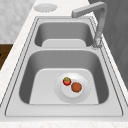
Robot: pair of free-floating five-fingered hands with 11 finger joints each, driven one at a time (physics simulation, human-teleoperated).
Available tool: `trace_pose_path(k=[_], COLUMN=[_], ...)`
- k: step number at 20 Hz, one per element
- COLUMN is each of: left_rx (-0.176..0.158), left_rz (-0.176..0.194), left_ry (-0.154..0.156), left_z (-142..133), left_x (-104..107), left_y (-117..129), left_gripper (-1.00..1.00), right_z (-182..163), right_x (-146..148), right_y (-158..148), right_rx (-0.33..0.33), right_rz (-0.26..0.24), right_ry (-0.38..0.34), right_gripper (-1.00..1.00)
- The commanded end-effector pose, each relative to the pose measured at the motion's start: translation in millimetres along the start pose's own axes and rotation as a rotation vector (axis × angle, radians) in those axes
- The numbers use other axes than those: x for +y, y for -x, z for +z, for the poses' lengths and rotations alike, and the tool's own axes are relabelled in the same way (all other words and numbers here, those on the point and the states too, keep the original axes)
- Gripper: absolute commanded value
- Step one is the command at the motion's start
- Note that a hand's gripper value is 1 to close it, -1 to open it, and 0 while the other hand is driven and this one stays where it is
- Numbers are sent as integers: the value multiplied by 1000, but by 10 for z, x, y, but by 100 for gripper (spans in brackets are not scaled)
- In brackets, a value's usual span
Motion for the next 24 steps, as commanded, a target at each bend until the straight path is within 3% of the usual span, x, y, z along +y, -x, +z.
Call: trace_pose_path(k=[1,7,15,18,24], left_rx=[-13,-5,154,183,244], left_rz=[-35,-32,-38,-75,-90], left_ry=[30,33,42,53,63], left_z=[-210,-554,-960,-1101,-1407], left_x=[121,260,401,421,458], left_y=[-137,-358,-630,-646,-568], left_gripper=[-100,-100,-100,-100,-100], right_z=[0,0,0,0,0], right_x=[0,0,0,0,0], right_y=[0,0,0,0,0], right_rx=[0,0,0,0,0], right_rz=[0,0,0,0,0], right_ry=[0,0,0,0,0], right_gripper=[0,0,0,0,0])
